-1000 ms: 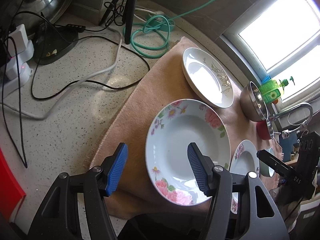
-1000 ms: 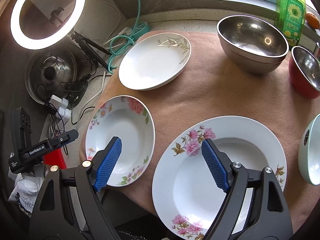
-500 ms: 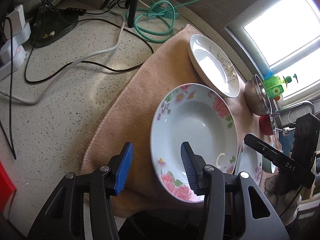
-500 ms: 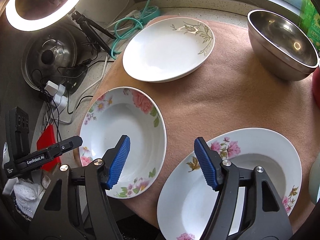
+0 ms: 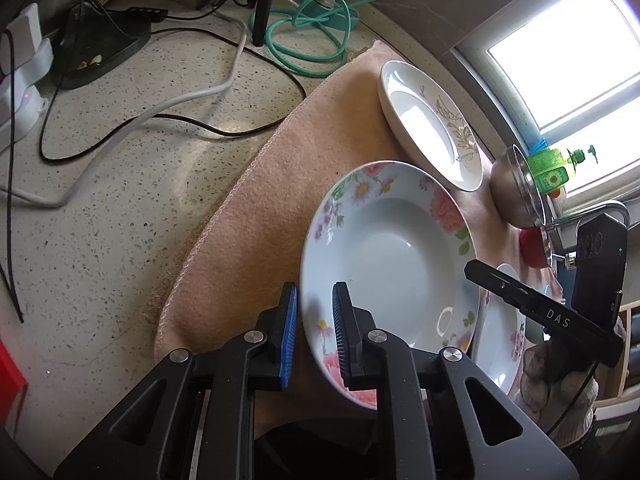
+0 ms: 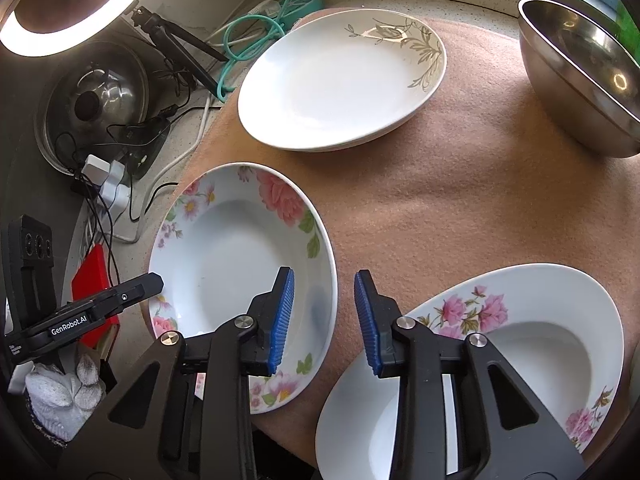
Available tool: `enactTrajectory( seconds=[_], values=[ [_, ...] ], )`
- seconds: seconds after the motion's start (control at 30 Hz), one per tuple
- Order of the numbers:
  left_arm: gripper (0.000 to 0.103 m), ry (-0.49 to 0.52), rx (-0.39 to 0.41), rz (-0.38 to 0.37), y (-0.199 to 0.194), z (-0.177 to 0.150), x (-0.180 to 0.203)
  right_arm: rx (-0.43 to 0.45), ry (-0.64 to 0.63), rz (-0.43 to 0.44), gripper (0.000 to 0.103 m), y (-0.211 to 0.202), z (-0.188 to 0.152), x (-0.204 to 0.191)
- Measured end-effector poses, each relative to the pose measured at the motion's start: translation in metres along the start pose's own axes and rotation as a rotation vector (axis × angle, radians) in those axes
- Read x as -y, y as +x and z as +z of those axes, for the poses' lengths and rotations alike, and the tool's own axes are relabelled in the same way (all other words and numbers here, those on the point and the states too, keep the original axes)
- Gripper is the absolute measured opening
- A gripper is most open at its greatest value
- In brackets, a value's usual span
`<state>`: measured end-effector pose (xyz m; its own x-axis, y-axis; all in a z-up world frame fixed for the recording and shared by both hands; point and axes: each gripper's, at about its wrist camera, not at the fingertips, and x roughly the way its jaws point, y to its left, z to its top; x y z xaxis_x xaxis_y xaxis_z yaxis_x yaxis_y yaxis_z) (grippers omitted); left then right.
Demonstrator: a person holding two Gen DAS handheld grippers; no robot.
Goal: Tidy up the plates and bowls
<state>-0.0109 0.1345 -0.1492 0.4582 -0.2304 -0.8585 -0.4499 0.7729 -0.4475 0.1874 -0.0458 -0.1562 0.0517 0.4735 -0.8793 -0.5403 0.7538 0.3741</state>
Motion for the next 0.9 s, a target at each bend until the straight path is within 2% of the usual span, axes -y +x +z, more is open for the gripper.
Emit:
enactTrajectory(
  seconds=[0.07,0.3,0.9],
  values=[
    [0.014,0.004,-0.001,0.004,0.0009,0.0005,0.0007,-0.006,0.003,0.003,0.022,0.0018,0.0005,0.0005],
    [0.012,0.012,-0.004,0.008,0.0034,0.0022,0.0009,-0.021,0.004,0.014,0.015,0.0068,0.0003,-0.0003],
    [0.012,0.002,0.001,0.01,-0.0001,0.0031,0.0027,-0.019,0.01,0.004,0.014,0.0029,-0.0001,-0.0023]
  ],
)
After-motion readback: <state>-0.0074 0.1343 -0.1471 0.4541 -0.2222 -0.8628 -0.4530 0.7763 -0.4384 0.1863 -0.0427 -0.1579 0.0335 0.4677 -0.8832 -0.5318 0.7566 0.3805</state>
